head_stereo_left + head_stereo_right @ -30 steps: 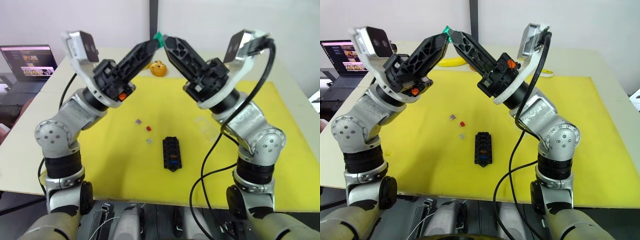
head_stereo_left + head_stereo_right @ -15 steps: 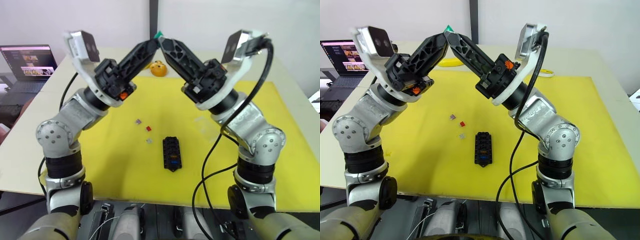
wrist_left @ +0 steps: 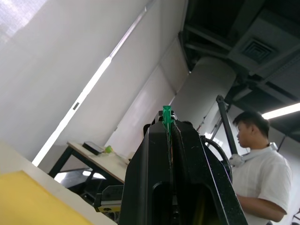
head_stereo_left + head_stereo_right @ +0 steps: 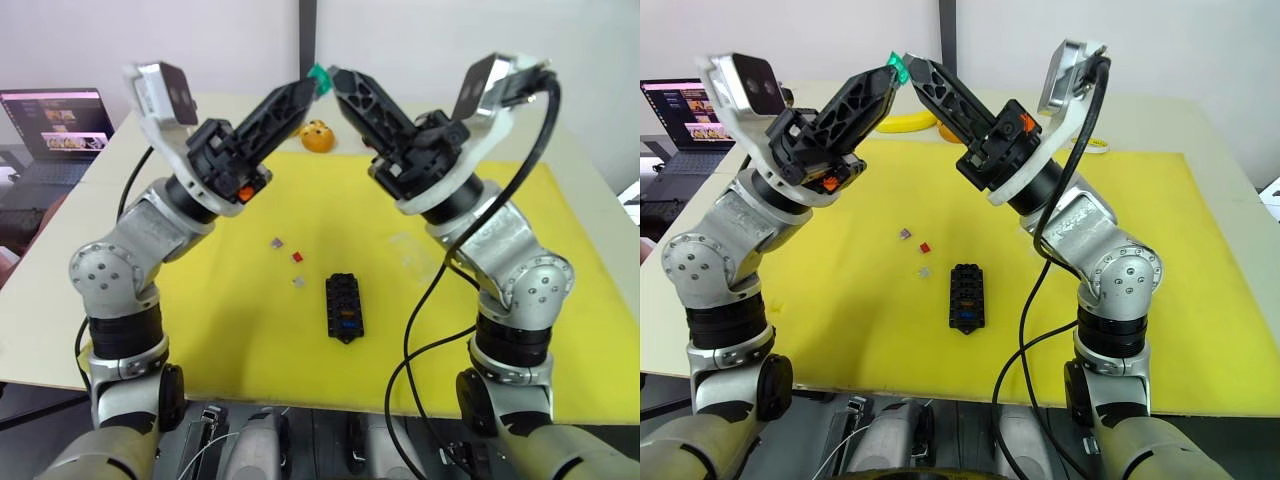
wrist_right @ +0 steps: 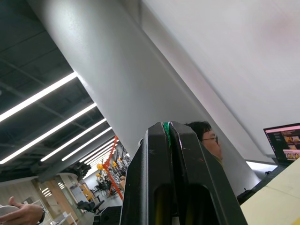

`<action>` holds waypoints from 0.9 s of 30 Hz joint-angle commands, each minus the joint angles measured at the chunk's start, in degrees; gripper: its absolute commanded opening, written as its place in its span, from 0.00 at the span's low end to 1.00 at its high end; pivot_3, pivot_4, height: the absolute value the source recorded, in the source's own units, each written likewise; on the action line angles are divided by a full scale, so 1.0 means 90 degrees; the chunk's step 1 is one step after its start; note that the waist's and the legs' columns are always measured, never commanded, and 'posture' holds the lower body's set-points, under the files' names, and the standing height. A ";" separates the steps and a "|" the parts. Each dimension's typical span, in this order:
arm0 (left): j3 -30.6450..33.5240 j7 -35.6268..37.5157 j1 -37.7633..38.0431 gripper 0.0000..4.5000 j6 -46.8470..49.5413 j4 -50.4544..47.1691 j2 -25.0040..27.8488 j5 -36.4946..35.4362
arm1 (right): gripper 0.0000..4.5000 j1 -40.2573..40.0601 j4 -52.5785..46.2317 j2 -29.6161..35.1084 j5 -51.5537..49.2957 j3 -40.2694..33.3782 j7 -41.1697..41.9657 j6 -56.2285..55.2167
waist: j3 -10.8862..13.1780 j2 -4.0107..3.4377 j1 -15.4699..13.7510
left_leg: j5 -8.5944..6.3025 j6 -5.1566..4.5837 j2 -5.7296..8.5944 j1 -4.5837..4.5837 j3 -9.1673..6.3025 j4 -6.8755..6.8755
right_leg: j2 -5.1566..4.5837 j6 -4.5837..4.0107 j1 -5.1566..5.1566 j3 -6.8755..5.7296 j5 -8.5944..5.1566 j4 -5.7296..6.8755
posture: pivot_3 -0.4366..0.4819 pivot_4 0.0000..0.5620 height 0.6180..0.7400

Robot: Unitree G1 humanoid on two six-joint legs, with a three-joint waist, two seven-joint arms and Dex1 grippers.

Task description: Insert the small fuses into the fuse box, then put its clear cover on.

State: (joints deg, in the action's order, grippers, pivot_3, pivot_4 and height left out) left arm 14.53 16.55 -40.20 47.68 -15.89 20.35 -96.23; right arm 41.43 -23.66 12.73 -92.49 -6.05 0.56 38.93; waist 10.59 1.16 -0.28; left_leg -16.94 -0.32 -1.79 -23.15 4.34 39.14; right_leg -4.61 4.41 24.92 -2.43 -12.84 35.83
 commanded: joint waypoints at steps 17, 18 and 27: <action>-0.0045 0.0096 -0.0089 0.00 -0.0238 -0.0118 0.0007 0.0014 | 0.52 0.0117 -0.0294 0.0120 -0.0179 0.0060 0.0010 -0.0035 | 0.0000 0.0000 -0.0002 | 0.0000 0.0000 0.0000 -0.0016 0.0001 0.0000 | 0.0000 0.0001 0.0017 0.0000 0.0000 0.0000 | 0.48 0.27 0.98; -0.0049 0.0095 -0.0088 0.00 -0.0242 -0.0120 0.0002 0.0018 | 0.52 0.0117 -0.0294 0.0123 -0.0182 0.0061 0.0012 -0.0037 | 0.0000 0.0000 -0.0002 | 0.0000 0.0000 0.0000 -0.0016 0.0001 0.0000 | 0.0000 0.0001 0.0017 0.0000 0.0001 0.0001 | 0.48 0.27 0.98; -0.0106 0.0108 -0.0084 0.00 -0.0235 -0.0126 -0.0050 0.0099 | 0.23 0.0104 -0.0304 0.0112 -0.0150 0.0069 0.0024 -0.0076 | 0.0000 0.0000 -0.0003 | 0.0000 0.0000 0.0000 -0.0017 0.0001 0.0000 | 0.0001 0.0001 0.0019 0.0000 0.0001 0.0001 | 0.48 0.27 0.98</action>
State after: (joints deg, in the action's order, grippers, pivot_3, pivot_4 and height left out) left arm 13.90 17.14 -40.26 46.40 -15.89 19.98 -95.19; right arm 41.40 -23.92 13.57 -93.36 -5.04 0.40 38.94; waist 10.59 1.17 -0.30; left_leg -16.94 -0.32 -1.79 -23.31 4.35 39.14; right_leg -4.60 4.42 25.10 -2.44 -12.83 35.84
